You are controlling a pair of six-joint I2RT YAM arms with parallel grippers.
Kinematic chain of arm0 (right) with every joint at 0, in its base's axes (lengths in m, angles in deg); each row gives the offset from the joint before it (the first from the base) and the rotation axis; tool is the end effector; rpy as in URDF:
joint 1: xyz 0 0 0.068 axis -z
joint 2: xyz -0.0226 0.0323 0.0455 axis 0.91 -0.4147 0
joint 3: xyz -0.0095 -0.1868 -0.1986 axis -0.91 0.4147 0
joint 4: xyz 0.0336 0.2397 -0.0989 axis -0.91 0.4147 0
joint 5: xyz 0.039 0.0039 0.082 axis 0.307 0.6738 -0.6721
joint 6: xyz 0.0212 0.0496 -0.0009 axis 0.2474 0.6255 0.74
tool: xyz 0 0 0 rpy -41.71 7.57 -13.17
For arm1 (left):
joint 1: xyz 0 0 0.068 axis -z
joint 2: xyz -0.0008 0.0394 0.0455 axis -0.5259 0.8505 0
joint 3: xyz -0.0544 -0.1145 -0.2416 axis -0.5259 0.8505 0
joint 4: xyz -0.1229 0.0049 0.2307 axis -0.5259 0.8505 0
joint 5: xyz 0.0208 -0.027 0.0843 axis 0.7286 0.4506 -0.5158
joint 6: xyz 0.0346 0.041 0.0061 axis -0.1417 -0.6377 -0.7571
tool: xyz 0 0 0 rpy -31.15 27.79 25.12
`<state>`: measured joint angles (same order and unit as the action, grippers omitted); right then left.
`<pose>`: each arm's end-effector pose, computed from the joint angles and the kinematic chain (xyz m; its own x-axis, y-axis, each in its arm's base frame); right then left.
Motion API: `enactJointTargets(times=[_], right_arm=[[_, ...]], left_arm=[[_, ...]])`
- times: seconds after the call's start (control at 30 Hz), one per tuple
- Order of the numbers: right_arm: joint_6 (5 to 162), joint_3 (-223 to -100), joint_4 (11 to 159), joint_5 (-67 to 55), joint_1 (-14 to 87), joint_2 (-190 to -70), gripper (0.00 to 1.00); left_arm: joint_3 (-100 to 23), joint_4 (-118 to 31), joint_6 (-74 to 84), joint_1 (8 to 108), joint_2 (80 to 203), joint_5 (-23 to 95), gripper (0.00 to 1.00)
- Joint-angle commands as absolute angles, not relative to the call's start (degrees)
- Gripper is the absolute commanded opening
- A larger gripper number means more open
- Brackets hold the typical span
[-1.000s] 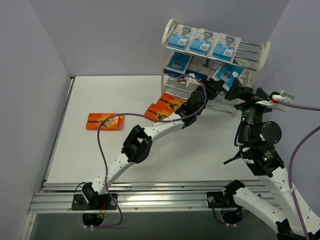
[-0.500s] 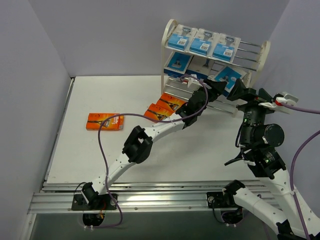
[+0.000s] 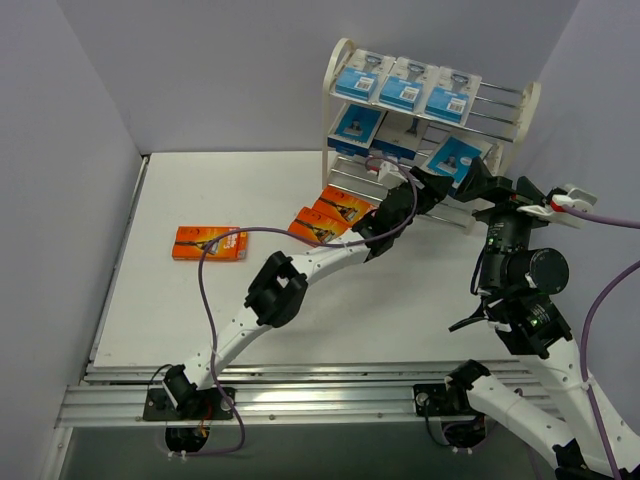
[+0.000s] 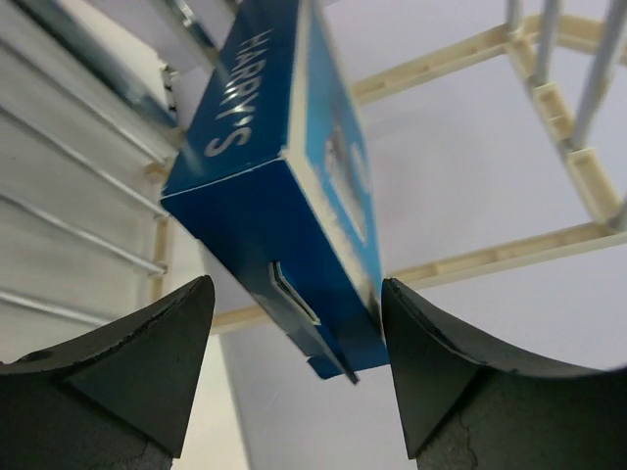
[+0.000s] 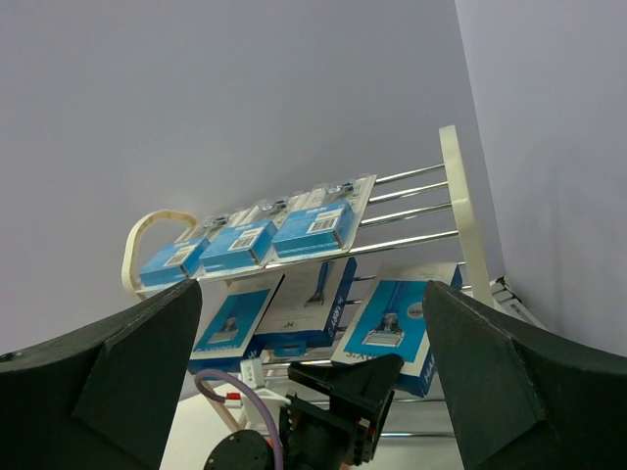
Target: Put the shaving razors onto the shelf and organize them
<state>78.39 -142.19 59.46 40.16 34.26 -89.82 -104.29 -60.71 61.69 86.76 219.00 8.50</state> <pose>0.1124 0.0426 0.4766 0.5568 0.3674 -0.7450 -0.0246 0.9038 0.4273 0.3618 -0.4966 0.2397 -0.5237 -0.7804 -0.3417 0.2615 0.2344 -0.9363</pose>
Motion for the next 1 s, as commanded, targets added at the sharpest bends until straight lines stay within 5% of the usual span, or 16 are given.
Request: enactJointTargets(times=[0.0, 0.13, 0.47, 0.97], right_arm=[[77.7, -142.3, 56.0, 41.3, 33.7, -89.2, 0.91], [77.9, -142.2, 56.1, 41.3, 33.7, -89.2, 0.91], [77.8, -142.2, 56.2, 41.2, 33.6, -89.3, 0.91], [77.2, -142.7, 56.9, 41.1, 33.6, -89.9, 0.91]], left_arm=[[-103.8, -57.8, 61.6, 86.7, 214.8, 10.5, 0.77], [-102.1, -57.3, 61.9, 86.6, 214.5, 11.7, 0.94], [-93.0, -70.7, 57.6, 86.3, 209.7, 10.8, 0.94], [-97.3, -78.3, 53.9, 83.9, 210.8, 18.6, 0.94]])
